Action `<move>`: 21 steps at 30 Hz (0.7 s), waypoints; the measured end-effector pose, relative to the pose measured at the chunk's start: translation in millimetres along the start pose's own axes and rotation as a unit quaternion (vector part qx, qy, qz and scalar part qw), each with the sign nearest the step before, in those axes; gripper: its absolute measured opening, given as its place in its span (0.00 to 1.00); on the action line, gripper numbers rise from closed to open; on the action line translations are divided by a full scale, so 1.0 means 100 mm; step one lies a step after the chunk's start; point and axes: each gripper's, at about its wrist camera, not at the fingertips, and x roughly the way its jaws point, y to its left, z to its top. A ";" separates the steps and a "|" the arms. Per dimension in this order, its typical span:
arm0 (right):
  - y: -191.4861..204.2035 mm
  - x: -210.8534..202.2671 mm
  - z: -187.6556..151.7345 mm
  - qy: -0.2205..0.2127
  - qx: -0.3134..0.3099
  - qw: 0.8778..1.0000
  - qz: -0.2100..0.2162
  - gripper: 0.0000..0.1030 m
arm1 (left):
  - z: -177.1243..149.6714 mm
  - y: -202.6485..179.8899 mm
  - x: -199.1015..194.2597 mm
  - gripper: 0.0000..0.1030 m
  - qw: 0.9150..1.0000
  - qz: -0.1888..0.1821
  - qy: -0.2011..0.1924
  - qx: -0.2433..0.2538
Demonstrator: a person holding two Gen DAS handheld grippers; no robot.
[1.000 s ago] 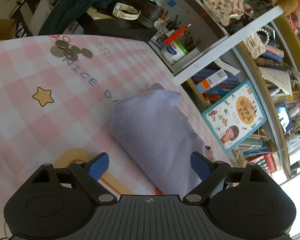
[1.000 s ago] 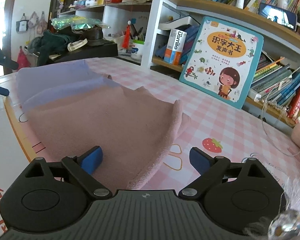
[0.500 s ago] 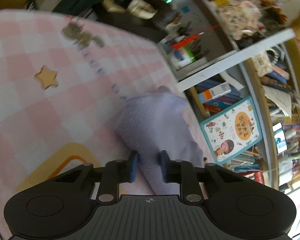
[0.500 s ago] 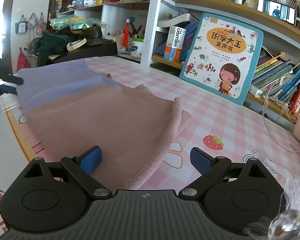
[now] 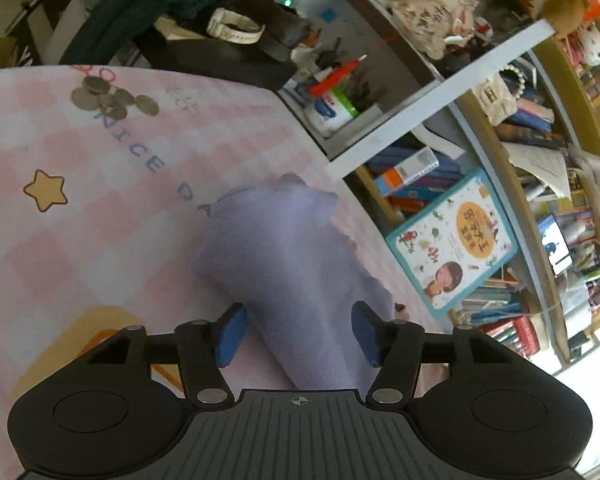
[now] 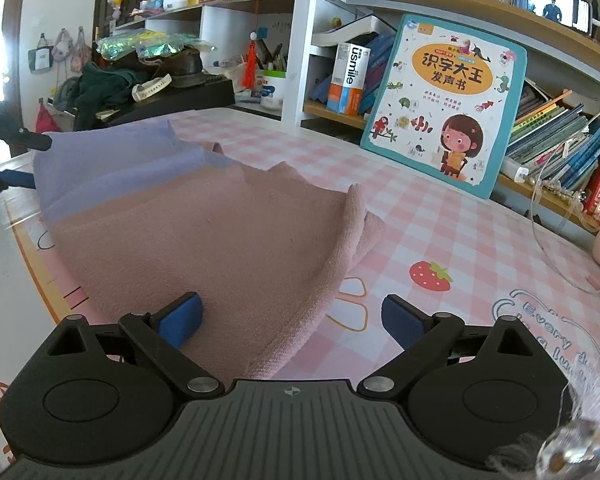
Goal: Fold clothes
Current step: 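Lift the hem with the left gripper and fold it toward the collar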
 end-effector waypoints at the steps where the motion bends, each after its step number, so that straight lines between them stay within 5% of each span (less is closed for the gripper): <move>1: 0.00 0.00 0.00 0.001 0.001 1.000 0.001 0.94 | 0.00 0.01 0.02 0.56 1.000 0.002 -0.001 0.000; 4: 0.00 0.01 0.00 0.001 0.003 1.000 0.001 0.94 | 0.00 0.05 0.08 0.48 1.000 0.005 -0.005 -0.002; 5: 0.00 0.01 0.01 0.001 0.002 1.000 0.000 0.94 | 0.00 0.07 0.10 0.34 1.000 0.003 -0.007 -0.005; 8: 0.00 0.01 0.00 0.001 0.002 1.000 0.000 0.94 | -0.02 0.08 0.11 0.16 1.000 -0.001 -0.011 0.000; 14: -0.02 0.04 -0.01 0.007 0.010 1.000 0.000 0.96 | -0.15 -0.45 -0.13 0.14 0.982 -0.036 -0.071 0.173; 21: -0.05 0.04 -0.01 0.010 0.015 1.000 0.003 0.96 | 0.00 0.00 0.07 0.14 0.998 -0.012 -0.014 0.058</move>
